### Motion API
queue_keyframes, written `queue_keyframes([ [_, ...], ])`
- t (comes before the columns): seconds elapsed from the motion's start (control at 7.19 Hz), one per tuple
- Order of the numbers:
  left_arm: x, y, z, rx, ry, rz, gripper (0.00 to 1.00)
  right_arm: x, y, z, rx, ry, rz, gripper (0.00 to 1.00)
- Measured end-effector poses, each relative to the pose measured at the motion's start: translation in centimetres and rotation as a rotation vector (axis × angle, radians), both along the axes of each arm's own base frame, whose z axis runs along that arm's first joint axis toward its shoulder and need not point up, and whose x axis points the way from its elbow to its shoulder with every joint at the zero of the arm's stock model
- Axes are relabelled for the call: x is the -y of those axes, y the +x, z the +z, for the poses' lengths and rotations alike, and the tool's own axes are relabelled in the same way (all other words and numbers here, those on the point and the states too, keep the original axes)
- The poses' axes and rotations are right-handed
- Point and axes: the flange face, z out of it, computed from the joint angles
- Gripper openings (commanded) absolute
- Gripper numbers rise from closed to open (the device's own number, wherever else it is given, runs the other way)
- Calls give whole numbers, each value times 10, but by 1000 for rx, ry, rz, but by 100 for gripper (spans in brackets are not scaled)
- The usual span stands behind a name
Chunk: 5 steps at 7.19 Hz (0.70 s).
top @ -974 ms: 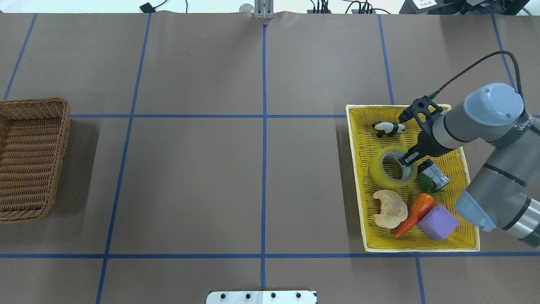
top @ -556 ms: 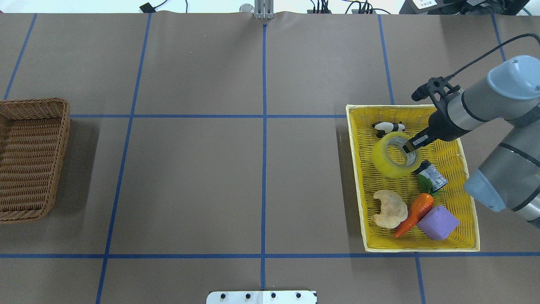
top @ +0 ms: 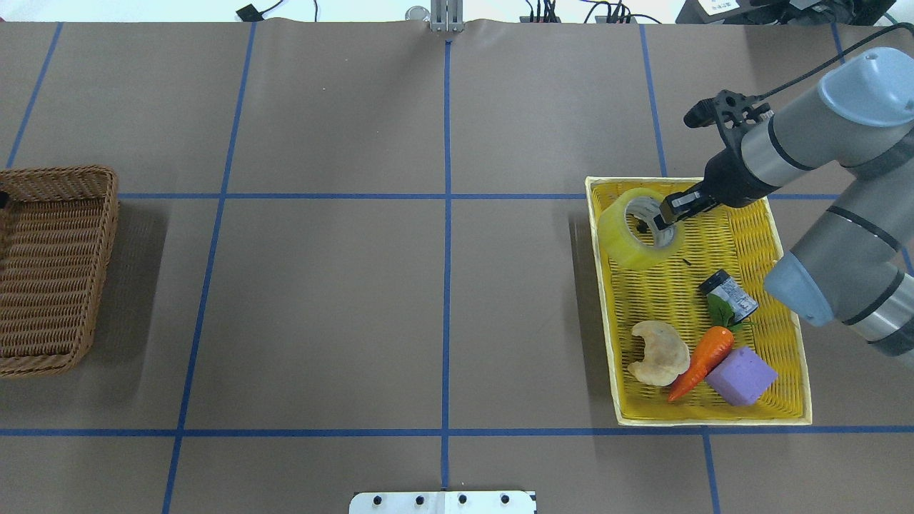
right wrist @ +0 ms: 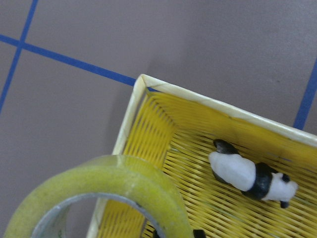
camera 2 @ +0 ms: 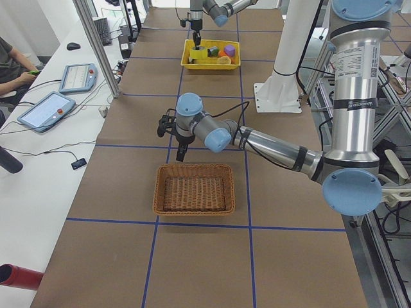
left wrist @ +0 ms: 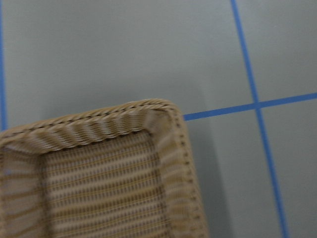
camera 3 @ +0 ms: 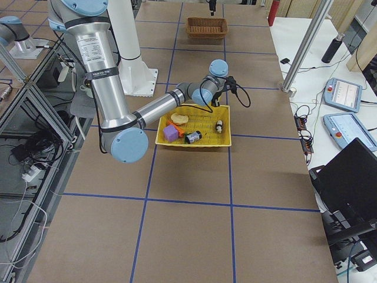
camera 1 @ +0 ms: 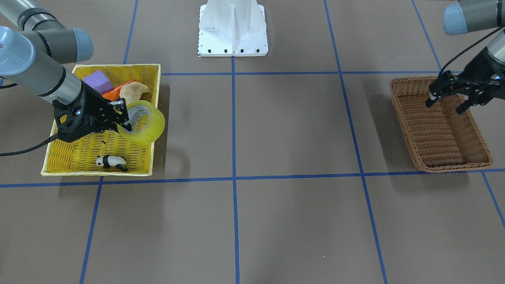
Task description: Move tape to another basket
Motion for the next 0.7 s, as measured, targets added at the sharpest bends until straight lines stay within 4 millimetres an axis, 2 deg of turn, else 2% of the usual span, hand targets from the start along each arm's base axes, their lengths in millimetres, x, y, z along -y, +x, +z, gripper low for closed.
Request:
queue_keyframes([
  [0.28,4,58,-64,-138,-58,-34,98,-8,-23,-52,79,-56,-20,0],
  [0.56,-3,114,-130,-305,-144,-52,98,-20,-39,-77,178,-19,-68,0],
  [0.7,-7,136,-164,-389,-194,-56,98,-28,-45,-87,228,-11,-80,0],
])
